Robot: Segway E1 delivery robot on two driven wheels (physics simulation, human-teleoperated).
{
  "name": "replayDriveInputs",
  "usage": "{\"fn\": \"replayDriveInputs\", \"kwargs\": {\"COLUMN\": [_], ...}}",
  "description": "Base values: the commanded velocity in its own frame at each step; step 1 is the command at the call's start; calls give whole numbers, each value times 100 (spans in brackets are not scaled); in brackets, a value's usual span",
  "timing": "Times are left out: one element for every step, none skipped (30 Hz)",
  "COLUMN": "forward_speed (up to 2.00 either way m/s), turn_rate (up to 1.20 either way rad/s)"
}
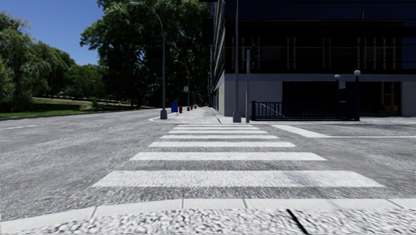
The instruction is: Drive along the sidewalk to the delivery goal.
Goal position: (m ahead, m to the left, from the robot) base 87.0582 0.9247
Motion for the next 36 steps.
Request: {"fn": "replayDriveInputs", "kwargs": {"forward_speed": [200,200,200,200,200,200,200,200,200,200,200,200,200,200,200,200,200,200,200,200,200,200,200,200,200,200,200,200,200,200,200,200,200,200,200,200], "turn_rate": [0,0,0,0,0,0,0,0,0,0,0,18,37,47,49,49,49,3,0,0,0,0,0,0,0,0,0,0,0,0,0,0,0,0,0,0]}}
